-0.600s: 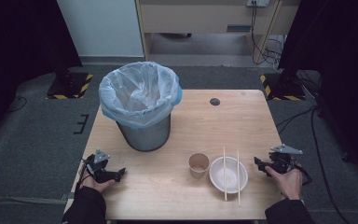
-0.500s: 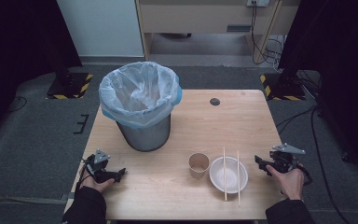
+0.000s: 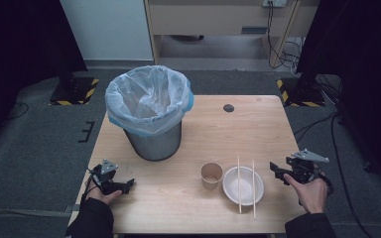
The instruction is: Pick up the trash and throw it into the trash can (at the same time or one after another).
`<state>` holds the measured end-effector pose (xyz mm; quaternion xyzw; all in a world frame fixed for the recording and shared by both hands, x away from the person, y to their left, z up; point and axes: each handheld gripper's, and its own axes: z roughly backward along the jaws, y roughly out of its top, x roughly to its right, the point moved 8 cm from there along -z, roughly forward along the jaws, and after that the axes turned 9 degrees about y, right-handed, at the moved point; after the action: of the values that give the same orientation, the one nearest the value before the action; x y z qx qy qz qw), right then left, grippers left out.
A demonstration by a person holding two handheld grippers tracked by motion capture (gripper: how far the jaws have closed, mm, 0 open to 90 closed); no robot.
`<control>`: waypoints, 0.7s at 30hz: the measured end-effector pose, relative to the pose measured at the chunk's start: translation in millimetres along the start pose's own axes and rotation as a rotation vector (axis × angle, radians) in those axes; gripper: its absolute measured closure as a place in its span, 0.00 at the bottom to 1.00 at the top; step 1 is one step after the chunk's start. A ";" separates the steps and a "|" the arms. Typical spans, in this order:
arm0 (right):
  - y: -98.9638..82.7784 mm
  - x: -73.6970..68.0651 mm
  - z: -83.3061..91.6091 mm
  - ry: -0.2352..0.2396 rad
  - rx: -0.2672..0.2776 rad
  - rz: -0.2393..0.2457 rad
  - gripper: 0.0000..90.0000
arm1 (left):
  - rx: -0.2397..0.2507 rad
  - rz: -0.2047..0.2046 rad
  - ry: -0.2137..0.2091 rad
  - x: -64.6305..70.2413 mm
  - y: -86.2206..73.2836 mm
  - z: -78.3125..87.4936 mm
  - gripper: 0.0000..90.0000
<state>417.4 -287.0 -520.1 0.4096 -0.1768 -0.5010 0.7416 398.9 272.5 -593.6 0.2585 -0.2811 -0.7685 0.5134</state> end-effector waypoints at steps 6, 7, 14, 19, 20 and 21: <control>11.2 -23.9 5.3 0.040 0.002 0.050 0.34 | -0.001 -0.003 -0.002 0.9 0.1 0.0 0.00; 11.2 -23.9 5.3 0.040 0.002 0.050 0.34 | -0.001 -0.003 -0.003 1.0 0.2 0.0 0.00; 12.7 -51.8 1.2 0.099 -0.040 0.083 0.39 | 0.001 -0.005 -0.007 2.1 0.6 -0.3 0.00; 9.5 -61.2 -1.0 0.153 -0.046 0.069 0.46 | 0.002 -0.008 -0.009 2.6 0.8 -0.4 0.00; 8.7 -63.6 -1.5 0.167 -0.047 0.069 0.47 | 0.002 -0.008 -0.008 2.7 0.8 -0.4 0.00; 8.7 -63.6 -1.5 0.167 -0.047 0.069 0.47 | 0.002 -0.008 -0.008 2.7 0.8 -0.4 0.00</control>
<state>395.9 -228.4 -504.8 0.4261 -0.1167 -0.4433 0.7800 398.8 269.7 -593.7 0.2572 -0.2829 -0.7712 0.5089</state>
